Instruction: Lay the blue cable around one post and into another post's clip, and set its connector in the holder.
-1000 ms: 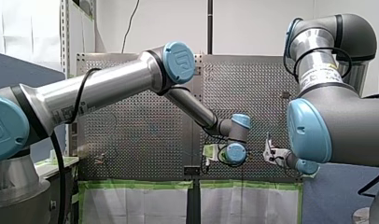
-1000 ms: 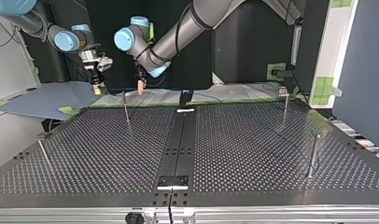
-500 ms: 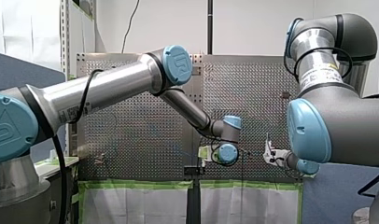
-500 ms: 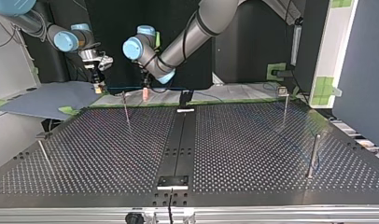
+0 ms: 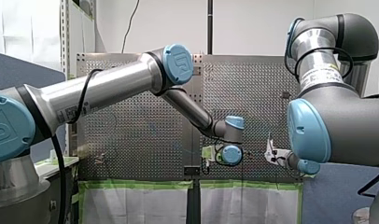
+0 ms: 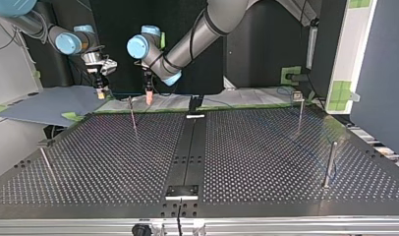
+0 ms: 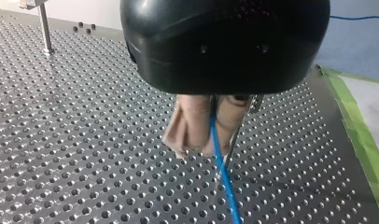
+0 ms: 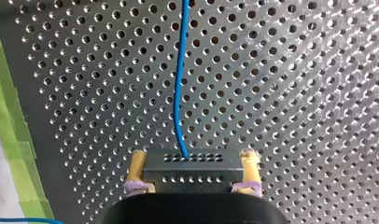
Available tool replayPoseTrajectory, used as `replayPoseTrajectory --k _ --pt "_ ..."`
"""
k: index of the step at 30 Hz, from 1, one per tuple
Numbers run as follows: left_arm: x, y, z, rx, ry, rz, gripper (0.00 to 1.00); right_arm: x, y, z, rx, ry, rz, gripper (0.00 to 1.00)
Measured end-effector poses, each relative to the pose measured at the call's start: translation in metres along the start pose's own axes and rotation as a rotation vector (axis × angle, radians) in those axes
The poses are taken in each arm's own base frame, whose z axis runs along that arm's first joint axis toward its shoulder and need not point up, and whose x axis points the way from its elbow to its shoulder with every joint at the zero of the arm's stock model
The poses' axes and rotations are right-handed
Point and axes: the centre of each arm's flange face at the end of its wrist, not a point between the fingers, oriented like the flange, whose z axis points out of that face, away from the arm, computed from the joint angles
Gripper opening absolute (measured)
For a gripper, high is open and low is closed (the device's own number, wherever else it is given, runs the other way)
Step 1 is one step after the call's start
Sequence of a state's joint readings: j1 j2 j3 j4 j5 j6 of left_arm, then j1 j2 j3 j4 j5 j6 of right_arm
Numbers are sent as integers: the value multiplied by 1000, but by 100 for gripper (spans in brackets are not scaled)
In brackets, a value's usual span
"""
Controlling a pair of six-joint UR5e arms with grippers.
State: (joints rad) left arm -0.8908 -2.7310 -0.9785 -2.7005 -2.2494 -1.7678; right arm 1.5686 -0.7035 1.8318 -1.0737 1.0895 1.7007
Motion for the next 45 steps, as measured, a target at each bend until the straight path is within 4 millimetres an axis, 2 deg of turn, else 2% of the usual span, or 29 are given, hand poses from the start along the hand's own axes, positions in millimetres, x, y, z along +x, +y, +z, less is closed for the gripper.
replayPoseTrajectory --k 16,26,38,45 --pt "12 8 -3 10 3 31 0 9 24 5 -68 26 21 2" --pt "17 13 0 21 -3 65 0 12 28 10 -101 9 46 2" --pt "11 1 8 109 -57 37 0 14 50 6 -237 2 25 2" --pt "9 8 17 117 -56 35 0 15 56 4 -308 6 3 2"
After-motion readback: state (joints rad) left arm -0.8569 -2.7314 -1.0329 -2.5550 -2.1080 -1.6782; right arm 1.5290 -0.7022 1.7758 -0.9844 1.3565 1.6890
